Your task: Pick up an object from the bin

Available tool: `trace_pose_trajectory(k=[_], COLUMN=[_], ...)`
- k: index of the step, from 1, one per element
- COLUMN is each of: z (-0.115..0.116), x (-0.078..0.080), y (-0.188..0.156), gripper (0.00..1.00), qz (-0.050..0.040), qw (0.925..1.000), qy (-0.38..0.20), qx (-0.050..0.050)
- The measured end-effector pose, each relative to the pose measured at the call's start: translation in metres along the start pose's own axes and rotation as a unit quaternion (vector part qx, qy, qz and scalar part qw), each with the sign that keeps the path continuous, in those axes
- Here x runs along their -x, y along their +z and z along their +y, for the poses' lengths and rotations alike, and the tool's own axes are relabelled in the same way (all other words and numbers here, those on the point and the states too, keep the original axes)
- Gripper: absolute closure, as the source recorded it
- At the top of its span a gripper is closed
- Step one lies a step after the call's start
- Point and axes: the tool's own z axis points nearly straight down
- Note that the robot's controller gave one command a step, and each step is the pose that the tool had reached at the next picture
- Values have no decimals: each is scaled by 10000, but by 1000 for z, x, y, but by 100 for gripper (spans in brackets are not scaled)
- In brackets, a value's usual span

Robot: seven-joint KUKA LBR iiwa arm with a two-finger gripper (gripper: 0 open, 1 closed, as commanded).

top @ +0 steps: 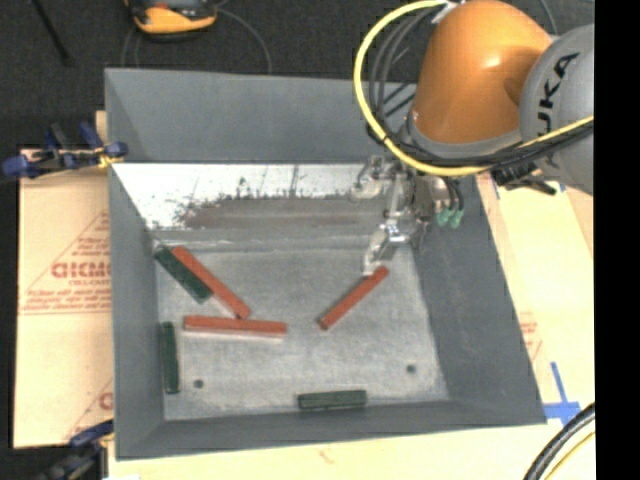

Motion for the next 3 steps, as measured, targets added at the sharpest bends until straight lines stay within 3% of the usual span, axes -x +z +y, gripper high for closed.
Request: trace_pose_trajectory(k=[1, 2, 3], z=[-11, -14, -7], x=[-8, -12, -14], y=[6, 24, 21], gripper=[0, 0, 0], qz=[-109, -74, 48], qw=[9996, 9995, 9985], qy=[-259, -309, -549], qx=[-9, -8, 8])
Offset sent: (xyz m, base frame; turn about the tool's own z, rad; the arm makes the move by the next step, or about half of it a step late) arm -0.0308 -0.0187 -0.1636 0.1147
